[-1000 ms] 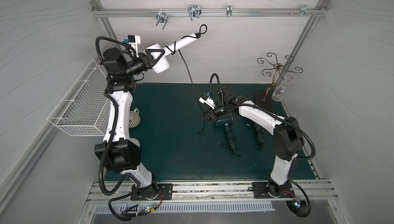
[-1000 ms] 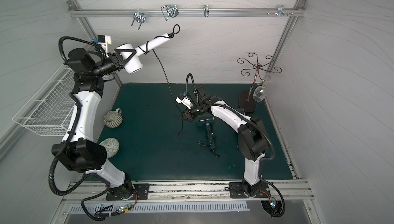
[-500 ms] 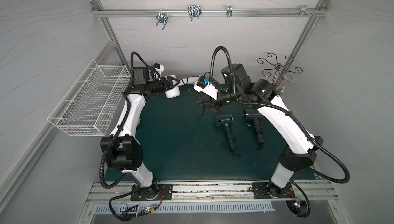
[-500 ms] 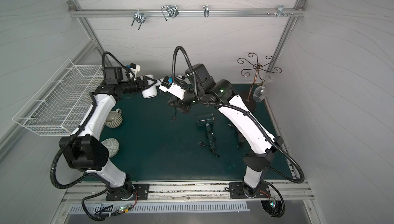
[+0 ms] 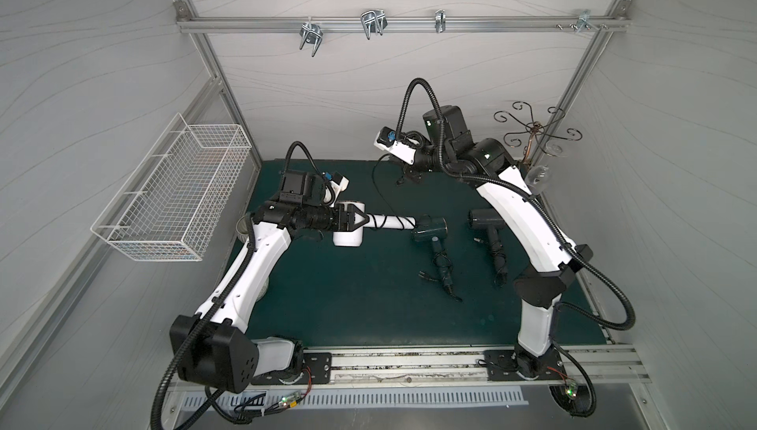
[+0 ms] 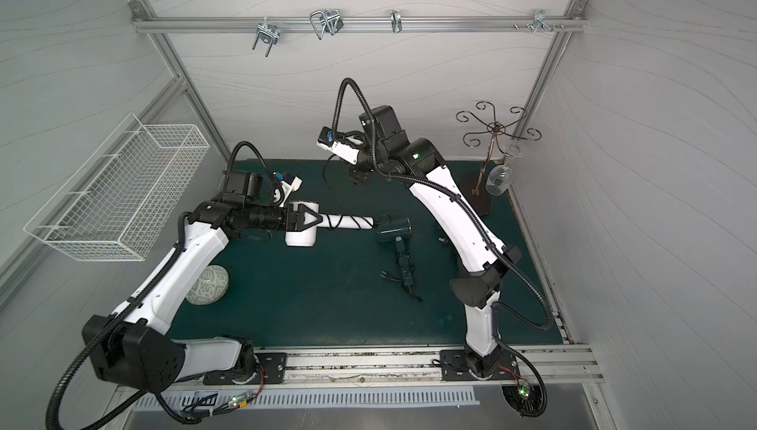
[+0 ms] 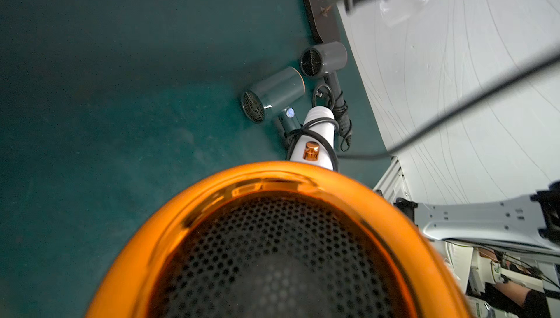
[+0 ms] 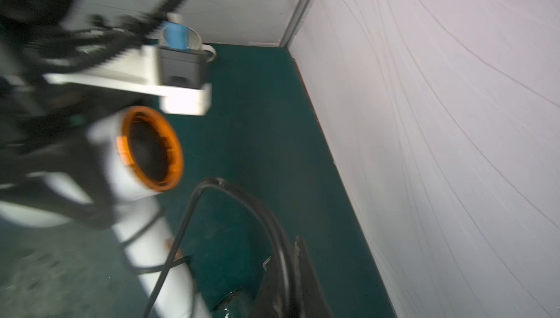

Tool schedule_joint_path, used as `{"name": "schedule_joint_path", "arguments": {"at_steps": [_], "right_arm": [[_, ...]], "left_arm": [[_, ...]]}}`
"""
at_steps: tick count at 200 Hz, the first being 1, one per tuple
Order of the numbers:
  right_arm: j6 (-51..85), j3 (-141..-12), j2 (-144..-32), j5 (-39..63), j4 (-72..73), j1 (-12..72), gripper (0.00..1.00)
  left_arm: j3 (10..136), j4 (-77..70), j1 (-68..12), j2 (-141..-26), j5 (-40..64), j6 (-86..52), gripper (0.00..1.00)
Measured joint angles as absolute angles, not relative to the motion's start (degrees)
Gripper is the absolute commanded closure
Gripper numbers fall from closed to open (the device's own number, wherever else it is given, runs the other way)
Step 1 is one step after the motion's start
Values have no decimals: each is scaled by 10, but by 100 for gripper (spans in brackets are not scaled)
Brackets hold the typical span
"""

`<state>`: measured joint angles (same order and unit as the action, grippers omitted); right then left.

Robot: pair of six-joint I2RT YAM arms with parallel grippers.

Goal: Wrap the cord around the hair dryer
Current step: Wrap the power cord around the hair dryer.

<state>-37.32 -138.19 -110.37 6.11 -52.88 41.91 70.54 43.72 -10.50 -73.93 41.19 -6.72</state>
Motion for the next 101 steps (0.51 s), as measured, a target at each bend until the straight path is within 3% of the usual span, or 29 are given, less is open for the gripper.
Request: {"name": "schedule_joint_path", "arguments": {"at_steps": [53, 101], "right_arm": [[-375, -1405, -1164, 150, -492, 333, 100], [-336, -1352, -1179, 278, -469, 298, 100]], "left_arm": [[709, 450, -174, -716, 525, -44, 100], [809, 438, -188, -731, 613, -46, 100]]}}
